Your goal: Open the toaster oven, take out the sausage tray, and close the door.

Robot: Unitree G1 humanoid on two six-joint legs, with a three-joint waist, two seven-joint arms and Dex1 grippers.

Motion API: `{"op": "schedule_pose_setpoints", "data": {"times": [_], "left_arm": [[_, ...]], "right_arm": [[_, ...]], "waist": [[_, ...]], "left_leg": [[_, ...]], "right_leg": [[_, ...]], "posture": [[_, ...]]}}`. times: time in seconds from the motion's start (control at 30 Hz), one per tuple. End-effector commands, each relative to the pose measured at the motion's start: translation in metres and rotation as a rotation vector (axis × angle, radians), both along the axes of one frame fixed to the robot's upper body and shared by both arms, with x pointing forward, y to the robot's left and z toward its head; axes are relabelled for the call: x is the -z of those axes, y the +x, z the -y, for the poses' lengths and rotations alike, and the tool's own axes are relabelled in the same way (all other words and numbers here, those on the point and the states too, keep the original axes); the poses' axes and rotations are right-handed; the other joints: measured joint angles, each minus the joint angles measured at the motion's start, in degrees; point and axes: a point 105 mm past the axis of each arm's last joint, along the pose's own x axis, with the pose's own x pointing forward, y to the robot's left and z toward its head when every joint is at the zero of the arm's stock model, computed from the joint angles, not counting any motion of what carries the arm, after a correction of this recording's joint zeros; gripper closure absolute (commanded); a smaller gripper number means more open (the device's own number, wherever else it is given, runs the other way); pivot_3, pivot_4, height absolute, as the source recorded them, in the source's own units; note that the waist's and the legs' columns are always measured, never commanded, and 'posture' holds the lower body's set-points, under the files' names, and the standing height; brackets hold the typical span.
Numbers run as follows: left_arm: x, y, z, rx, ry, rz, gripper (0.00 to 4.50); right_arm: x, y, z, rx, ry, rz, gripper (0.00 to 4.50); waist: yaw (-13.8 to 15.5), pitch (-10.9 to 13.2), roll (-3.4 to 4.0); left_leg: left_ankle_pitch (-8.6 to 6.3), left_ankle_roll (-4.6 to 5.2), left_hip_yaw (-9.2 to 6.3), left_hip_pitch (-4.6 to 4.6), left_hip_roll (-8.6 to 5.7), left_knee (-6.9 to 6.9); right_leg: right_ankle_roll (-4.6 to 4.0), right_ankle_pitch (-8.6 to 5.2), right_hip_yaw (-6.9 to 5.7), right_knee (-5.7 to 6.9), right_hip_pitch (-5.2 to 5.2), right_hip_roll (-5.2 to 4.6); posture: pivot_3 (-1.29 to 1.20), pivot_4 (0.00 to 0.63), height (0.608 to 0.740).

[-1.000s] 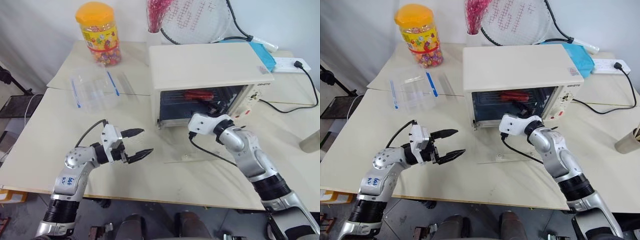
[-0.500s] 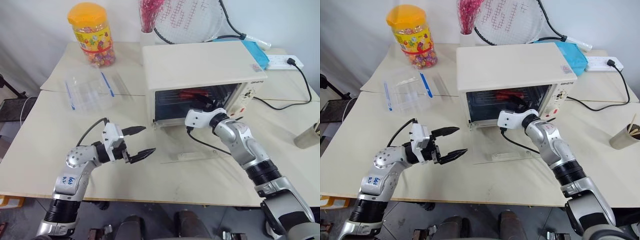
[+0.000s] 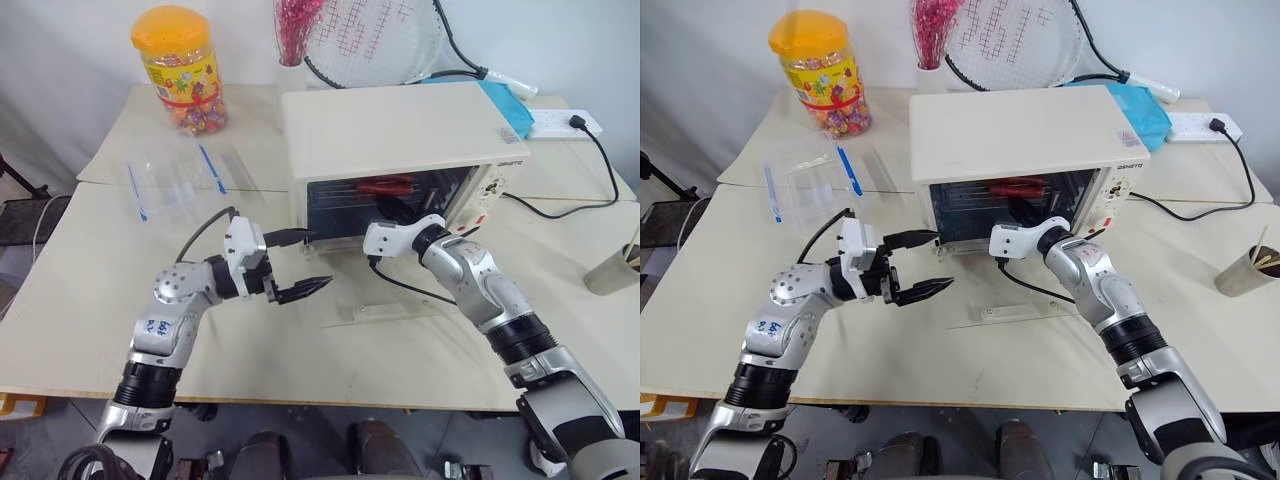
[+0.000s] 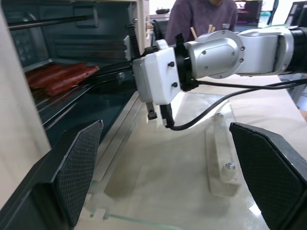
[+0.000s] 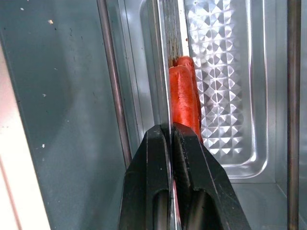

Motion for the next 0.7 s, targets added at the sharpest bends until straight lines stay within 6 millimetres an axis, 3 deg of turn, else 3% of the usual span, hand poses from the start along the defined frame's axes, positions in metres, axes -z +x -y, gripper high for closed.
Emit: {"op": "schedule_pose_setpoints", "data": {"times": [0.03,0.17,0.33,0.47,0.7], "left_arm": [[-0.009,-0.001,0.011,0.054,-0.013,0.038,0.0],[-0.018,0.009,0.021,0.06,-0.035,0.071,0.0],[-0.034,0.027,0.017,0.03,-0.079,0.097,0.0],[-0.036,0.037,0.007,0.026,-0.071,0.096,0.0],[-0.036,0.043,0.007,0.062,-0.059,0.093,0.0]], "right_arm": [[-0.017,0.002,-0.004,-0.003,0.034,0.062,4.45],[-0.021,0.001,-0.005,-0.019,0.032,0.07,4.45],[-0.027,-0.008,-0.011,-0.063,0.022,0.077,4.45],[-0.028,-0.021,-0.01,-0.086,0.007,0.076,4.45],[-0.018,-0.05,-0.011,-0.099,-0.015,0.054,4.45]], "waist": [[0.0,0.0,0.0],[0.1,0.0,-0.01],[0.0,0.0,-0.01],[0.1,0.0,0.0],[0.0,0.0,-0.01]], "left_leg": [[0.0,0.0,0.0,0.0,0.0,0.0],[0.03,-0.01,0.01,0.0,-0.01,0.02],[0.04,-0.01,0.01,0.0,0.03,0.01],[0.04,-0.01,-0.01,-0.03,0.03,-0.05],[0.05,-0.01,0.01,-0.02,0.05,-0.04]], "right_leg": [[0.0,0.0,0.0,0.0,0.0,0.0],[0.01,0.01,0.01,-0.01,0.0,0.0],[0.01,0.01,0.01,0.01,-0.02,0.06],[0.01,0.01,-0.02,0.03,-0.04,0.06],[0.01,0.01,-0.01,0.01,-0.05,0.09]], "posture": [[0.0,0.15,0.74],[0.0,0.15,0.74],[0.0,0.15,0.74],[0.0,0.15,0.74],[0.0,0.15,0.74]]}}
